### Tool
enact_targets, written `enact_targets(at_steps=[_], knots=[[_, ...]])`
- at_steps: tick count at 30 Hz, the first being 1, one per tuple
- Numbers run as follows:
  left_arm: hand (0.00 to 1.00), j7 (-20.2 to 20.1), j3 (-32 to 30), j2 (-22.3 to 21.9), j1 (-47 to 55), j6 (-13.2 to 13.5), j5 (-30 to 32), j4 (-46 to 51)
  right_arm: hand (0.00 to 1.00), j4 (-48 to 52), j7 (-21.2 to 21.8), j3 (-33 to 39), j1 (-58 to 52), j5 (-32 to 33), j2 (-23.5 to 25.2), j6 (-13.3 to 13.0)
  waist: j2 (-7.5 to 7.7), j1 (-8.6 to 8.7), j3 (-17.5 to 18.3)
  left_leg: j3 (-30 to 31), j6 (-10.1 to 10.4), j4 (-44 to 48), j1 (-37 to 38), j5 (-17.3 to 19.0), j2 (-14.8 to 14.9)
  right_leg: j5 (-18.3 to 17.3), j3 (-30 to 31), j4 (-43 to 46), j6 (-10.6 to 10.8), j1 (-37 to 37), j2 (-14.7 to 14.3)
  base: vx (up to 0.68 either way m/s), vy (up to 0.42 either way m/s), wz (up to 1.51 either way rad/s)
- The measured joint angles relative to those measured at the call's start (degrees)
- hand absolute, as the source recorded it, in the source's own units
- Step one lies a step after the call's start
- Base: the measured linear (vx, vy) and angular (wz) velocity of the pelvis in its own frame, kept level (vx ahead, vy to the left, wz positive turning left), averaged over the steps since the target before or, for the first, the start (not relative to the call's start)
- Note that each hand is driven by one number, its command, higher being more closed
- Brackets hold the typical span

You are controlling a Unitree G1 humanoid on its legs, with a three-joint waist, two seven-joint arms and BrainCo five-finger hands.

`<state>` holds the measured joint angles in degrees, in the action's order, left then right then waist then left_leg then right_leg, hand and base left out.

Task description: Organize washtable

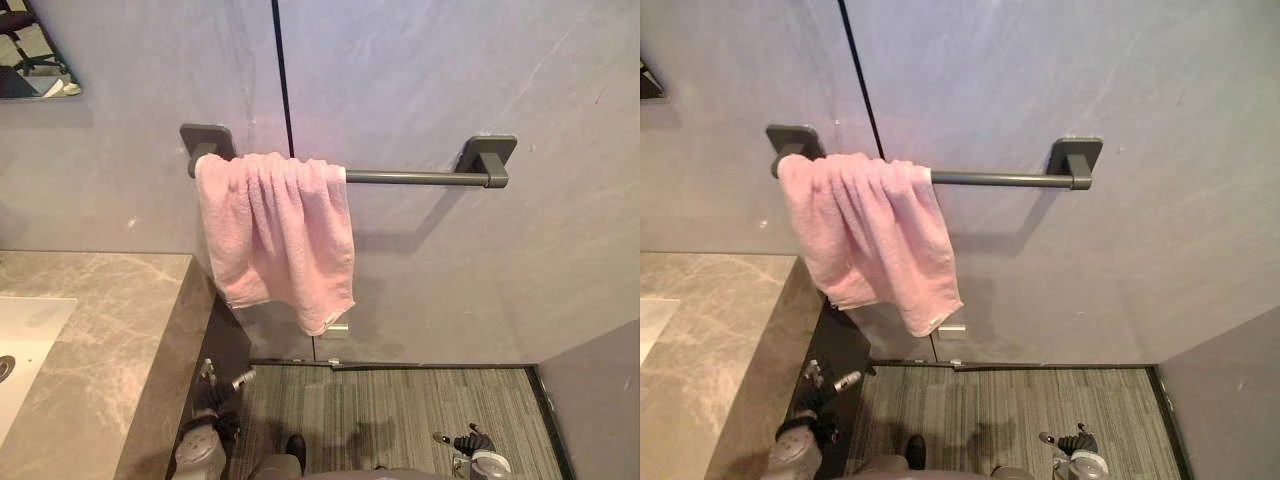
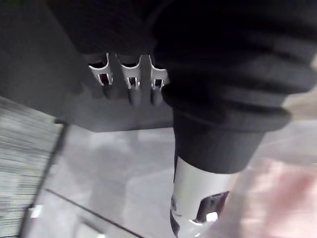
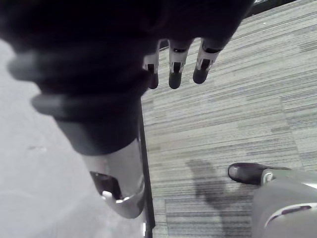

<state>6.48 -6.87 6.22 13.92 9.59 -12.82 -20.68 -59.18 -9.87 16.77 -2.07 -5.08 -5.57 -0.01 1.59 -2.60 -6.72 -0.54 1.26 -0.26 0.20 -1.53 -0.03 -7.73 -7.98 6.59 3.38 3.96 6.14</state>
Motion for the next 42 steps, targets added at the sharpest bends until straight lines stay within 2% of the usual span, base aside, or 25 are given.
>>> enact_targets(at_steps=[2,4,10,14,21,25,29,32,33,42], knots=[[0.00,0.0,-0.1,0.0,1.5,0.8,-0.7,5.7,0.00,0.0,0.0,-0.1,-0.4,0.0,-0.1,0.0,-0.24,-0.13,0.1,0.3,0.0,-1.0,0.4,-0.5,-0.2,0.0,0.1,-0.3,0.1,0.1,0.2,-0.06,0.040,0.05],[0.00,-0.2,0.1,0.1,2.6,1.0,-1.9,11.7,0.00,0.0,0.1,-1.5,-1.2,-0.1,-0.1,0.0,-0.41,-1.26,0.3,0.5,-0.1,-1.9,0.7,-1.1,-0.2,0.0,0.1,-0.5,0.1,0.1,0.3,-0.02,0.011,0.01],[0.00,0.0,0.5,0.1,2.6,2.6,-2.4,21.4,0.00,1.6,0.1,-2.2,-1.6,-1.1,0.0,0.1,-0.43,-1.38,0.4,1.1,-0.4,-2.4,1.5,-1.3,-0.7,0.2,-0.3,-1.0,0.5,1.1,0.3,0.00,0.002,0.04],[0.00,0.1,0.8,2.0,1.8,3.7,-2.3,24.8,0.00,1.9,0.1,-3.1,-1.6,-1.1,-0.3,0.1,-0.48,-1.29,0.5,1.3,-0.4,-3.0,2.6,-1.5,-0.7,0.2,-0.4,-1.9,0.5,2.4,0.1,0.01,-0.006,0.00],[0.00,0.0,2.7,6.7,-2.8,4.4,-2.3,24.3,0.00,1.8,0.3,-5.6,-0.8,-1.3,-1.6,0.1,-0.50,-0.94,0.5,1.7,-0.4,-3.2,3.3,-1.5,-0.4,0.7,0.3,-2.8,-0.1,3.1,-0.2,0.00,-0.014,-0.06],[0.00,-0.2,4.5,9.5,-6.0,4.4,-2.3,20.1,0.00,1.7,0.3,-6.1,0.1,-1.3,-2.2,0.0,-0.43,0.40,0.6,1.0,-0.4,-3.9,4.7,-1.5,-0.4,0.8,0.9,-3.0,0.0,3.8,-0.2,-0.04,-0.009,-0.09],[0.00,-0.2,4.9,9.9,-7.0,4.3,-1.9,17.5,0.00,1.6,1.1,-6.6,0.0,-1.3,-2.3,0.1,-0.42,1.63,0.6,0.1,-0.3,-5.1,5.3,-1.6,-0.2,1.3,2.0,-3.9,0.3,3.7,-0.3,-0.05,-0.006,-0.16],[0.00,-0.2,5.3,10.0,-8.7,3.9,-0.7,14.7,0.00,1.6,1.3,-7.3,-0.2,-1.4,-2.3,0.3,-0.29,1.88,0.6,-0.3,-0.3,-5.1,5.3,-1.5,-0.3,1.4,2.2,-4.3,0.4,3.7,-0.2,-0.01,-0.009,-0.08],[1.00,-0.1,5.3,10.1,-9.1,3.9,0.1,14.2,0.00,1.6,1.3,-7.3,-0.1,-1.5,-2.3,0.3,-0.29,1.83,0.6,-0.5,-0.3,-5.1,5.3,-1.5,-0.3,1.5,2.6,-4.5,0.4,3.7,-0.2,0.01,-0.010,-0.07],[1.00,0.0,7.0,11.6,-11.8,2.8,1.8,9.0,0.00,1.7,1.3,-7.8,1.5,-2.3,-2.6,0.1,-0.28,2.01,0.6,-1.0,-0.3,-5.1,5.3,-1.5,-0.1,2.3,3.5,-5.5,0.2,3.8,-0.4,0.00,-0.022,-0.06]])
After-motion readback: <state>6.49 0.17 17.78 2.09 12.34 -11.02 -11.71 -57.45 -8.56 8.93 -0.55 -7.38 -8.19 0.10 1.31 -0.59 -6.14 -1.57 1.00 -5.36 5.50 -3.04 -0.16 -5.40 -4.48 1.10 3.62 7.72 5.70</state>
